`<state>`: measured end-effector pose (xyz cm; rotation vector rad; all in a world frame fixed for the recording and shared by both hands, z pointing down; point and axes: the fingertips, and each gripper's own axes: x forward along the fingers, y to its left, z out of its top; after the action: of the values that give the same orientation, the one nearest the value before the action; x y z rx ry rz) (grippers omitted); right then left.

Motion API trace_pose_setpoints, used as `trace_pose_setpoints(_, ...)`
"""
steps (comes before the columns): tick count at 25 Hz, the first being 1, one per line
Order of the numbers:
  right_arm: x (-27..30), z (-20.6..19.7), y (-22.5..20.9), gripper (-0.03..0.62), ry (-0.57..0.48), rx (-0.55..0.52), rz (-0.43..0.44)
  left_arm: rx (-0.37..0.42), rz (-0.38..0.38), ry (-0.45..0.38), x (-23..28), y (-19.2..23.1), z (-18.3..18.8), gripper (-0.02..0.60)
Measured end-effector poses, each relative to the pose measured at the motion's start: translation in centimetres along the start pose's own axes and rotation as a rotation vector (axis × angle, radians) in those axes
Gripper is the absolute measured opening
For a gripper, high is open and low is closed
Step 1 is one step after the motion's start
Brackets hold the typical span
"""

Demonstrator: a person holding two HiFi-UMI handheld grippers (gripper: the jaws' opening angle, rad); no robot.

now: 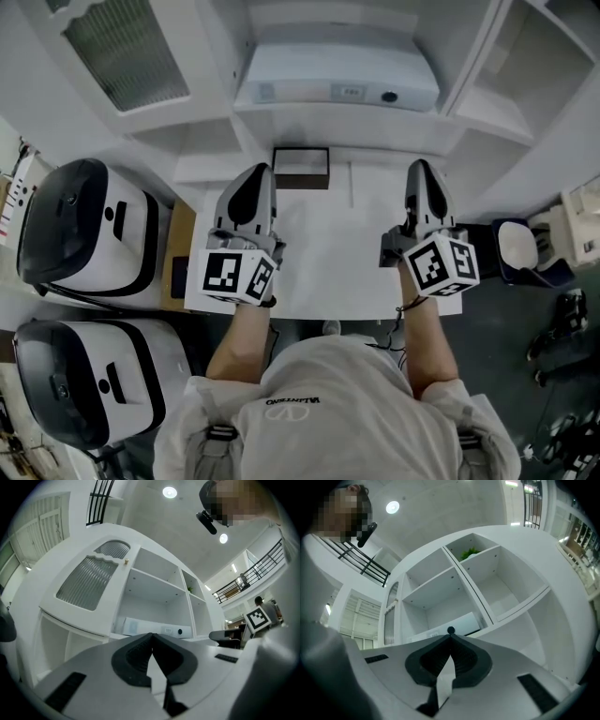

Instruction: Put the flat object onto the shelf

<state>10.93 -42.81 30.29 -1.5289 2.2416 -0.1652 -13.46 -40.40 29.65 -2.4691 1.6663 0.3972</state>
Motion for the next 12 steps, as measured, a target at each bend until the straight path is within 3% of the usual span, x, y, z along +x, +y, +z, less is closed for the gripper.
trace_pose_setpoints(12, -3.1, -1.0, -0.2, 0.011, 0.034, -0.041, 0.006, -0.009, 0.001, 0.051, -1.9, -1.1, -2.6, 0.005)
